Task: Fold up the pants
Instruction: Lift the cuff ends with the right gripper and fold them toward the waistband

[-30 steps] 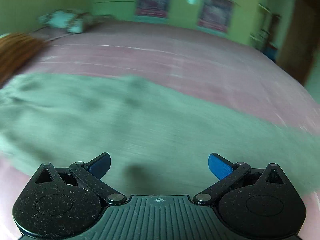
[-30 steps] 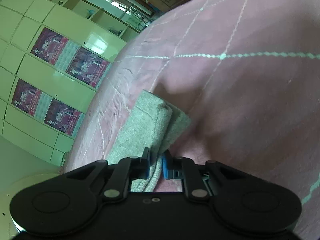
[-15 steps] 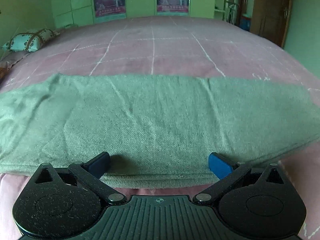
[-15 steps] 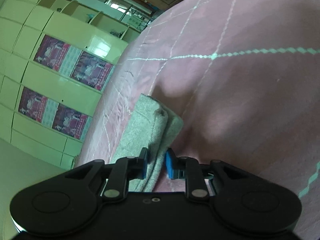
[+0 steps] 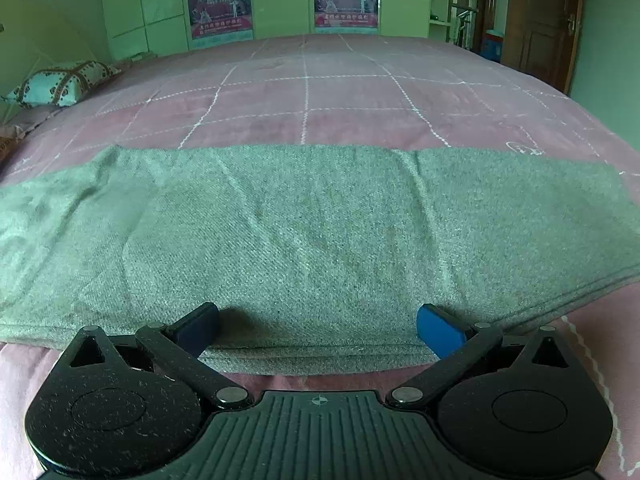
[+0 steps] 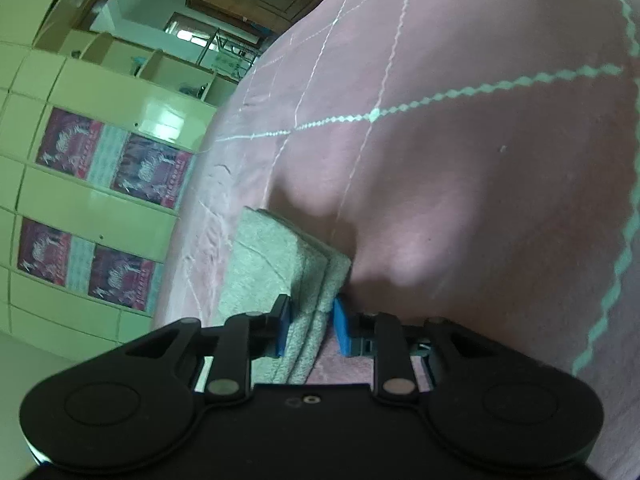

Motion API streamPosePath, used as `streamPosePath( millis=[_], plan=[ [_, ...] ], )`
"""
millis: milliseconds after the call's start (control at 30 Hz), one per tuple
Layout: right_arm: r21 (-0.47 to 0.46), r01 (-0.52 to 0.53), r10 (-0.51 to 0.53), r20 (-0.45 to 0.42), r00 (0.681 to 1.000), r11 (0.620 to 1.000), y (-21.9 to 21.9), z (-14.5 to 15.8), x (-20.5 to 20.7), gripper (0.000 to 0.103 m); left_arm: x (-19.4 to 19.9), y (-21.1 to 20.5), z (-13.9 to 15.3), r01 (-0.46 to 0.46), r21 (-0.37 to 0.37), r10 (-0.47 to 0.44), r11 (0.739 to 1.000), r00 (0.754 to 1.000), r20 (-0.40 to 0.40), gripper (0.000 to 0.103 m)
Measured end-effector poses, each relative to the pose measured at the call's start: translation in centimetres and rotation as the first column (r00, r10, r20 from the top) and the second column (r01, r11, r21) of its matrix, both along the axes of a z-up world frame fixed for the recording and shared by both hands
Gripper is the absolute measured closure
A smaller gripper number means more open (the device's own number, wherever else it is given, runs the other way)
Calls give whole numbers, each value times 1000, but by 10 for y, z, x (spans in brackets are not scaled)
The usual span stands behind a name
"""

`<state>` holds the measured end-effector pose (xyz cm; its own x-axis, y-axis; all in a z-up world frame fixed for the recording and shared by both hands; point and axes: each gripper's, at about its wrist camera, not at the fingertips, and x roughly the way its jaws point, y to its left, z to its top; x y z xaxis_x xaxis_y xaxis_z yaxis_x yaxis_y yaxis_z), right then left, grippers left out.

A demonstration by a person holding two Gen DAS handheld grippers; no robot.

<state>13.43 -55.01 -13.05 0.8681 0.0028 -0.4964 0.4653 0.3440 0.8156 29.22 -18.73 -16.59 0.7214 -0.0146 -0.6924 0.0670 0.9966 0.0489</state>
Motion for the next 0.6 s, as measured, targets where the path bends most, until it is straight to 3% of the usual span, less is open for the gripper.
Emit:
streamPosePath(
  millis=[100, 200, 333, 400, 500, 600],
  plan=[
    [-69, -28, 28, -6, 1000, 997, 1, 11, 7, 94, 3, 3, -1, 20, -10, -20, 1000, 1000, -3, 0],
    [-162, -60, 64, 24, 998, 985, 13, 32, 12, 95, 0, 34, 13, 46, -146, -43, 988, 999, 19, 0],
    [-297, -141, 172, 78, 982, 944, 55, 79, 30, 95, -11, 125, 33, -78, -194, 97, 978, 992, 86, 0],
    [-368, -197, 245, 88, 966, 909, 90, 100, 46, 95, -15, 185, 41, -157, -169, 176, 973, 979, 104, 0],
    [-455, -282, 360, 91, 929, 845, 156, 123, 76, 95, -26, 282, 50, -302, -175, 324, 937, 939, 116, 0],
    [-494, -372, 475, 98, 875, 786, 230, 130, 104, 95, -43, 366, 50, -429, -216, 456, 877, 885, 96, 0]
  ],
)
